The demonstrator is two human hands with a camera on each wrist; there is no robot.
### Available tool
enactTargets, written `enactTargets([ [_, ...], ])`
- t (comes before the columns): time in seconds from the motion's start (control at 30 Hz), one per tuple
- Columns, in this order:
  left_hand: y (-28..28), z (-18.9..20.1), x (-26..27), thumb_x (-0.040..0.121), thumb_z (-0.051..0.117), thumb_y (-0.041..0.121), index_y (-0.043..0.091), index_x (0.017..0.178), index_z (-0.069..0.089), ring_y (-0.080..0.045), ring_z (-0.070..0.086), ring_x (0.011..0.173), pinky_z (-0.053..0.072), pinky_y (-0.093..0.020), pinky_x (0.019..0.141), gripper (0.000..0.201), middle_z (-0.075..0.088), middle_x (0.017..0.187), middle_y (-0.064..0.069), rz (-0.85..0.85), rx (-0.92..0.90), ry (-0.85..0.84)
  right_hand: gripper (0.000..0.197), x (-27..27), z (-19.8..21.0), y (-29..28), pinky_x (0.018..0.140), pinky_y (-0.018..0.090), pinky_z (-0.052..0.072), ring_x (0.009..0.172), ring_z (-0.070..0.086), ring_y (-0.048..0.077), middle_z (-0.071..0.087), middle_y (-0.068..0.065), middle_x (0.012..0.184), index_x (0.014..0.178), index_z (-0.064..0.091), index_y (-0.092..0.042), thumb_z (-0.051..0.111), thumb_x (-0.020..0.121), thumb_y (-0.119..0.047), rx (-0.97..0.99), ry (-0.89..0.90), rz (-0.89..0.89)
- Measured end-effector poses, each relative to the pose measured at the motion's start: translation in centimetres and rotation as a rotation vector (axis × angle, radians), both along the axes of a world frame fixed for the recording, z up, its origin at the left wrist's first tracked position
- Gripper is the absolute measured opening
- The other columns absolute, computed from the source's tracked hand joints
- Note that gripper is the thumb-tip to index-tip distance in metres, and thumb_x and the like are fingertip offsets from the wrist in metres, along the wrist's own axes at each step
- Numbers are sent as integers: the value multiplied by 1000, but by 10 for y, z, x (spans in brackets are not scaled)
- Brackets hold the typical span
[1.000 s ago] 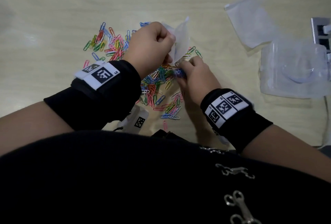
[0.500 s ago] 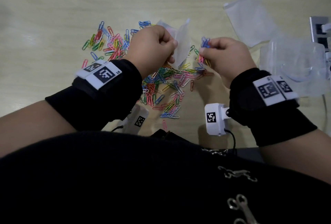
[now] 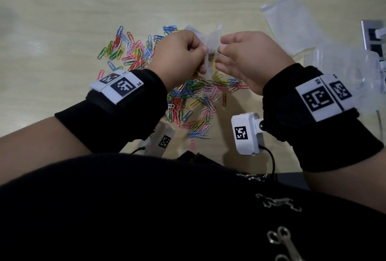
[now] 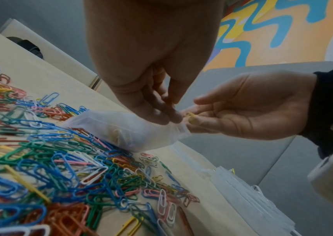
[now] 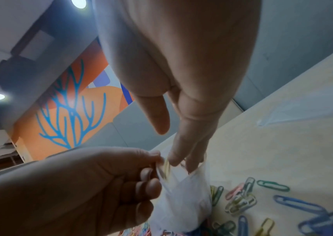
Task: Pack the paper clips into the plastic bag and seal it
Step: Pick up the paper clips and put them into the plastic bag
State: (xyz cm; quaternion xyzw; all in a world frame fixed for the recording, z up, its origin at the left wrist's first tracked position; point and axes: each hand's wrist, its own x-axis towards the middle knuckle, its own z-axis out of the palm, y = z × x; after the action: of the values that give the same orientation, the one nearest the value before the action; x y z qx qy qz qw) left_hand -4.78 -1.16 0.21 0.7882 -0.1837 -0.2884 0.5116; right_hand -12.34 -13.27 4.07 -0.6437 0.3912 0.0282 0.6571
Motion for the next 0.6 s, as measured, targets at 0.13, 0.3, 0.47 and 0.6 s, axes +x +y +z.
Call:
enactTargets([
  [0.13, 1, 0, 4, 92, 55, 15, 17, 71, 54, -24, 67, 59, 59, -37, 61, 21, 63, 48, 4, 73, -20, 17, 25, -2, -6, -4, 78, 32, 60, 94, 68, 21, 57, -1, 90, 109, 57, -13, 46, 90, -1, -220, -60, 8],
  [0.3, 4, 6, 15, 90, 52, 15, 18, 72, 52, -18, 62, 49, 58, -42, 60, 18, 58, 54, -1, 176, -77, 14, 31, -15, -52, -15, 101, 33, 43, 114, 57, 26, 57, 10, 123, 118, 58, -16, 52, 89, -25, -712, 249, 240],
  [0.47, 3, 10, 18, 89, 52, 19, 18, 73, 50, -20, 60, 47, 50, -32, 54, 15, 57, 59, -7, 192, -108, -43, 85, -24, -88, 11, 119, 39, 20, 145, 19, 25, 22, 9, 156, 149, 20, -13, 58, 85, -53, -791, 175, 635],
  [0.6, 2, 10, 17, 89, 53, 20, 17, 76, 51, -18, 59, 47, 46, -28, 54, 14, 57, 60, -7, 196, -114, -55, 99, -13, -95, 32, 117, 49, 22, 146, 11, 32, 9, 2, 160, 150, 10, -32, 48, 71, -78, -1052, 203, 1062],
])
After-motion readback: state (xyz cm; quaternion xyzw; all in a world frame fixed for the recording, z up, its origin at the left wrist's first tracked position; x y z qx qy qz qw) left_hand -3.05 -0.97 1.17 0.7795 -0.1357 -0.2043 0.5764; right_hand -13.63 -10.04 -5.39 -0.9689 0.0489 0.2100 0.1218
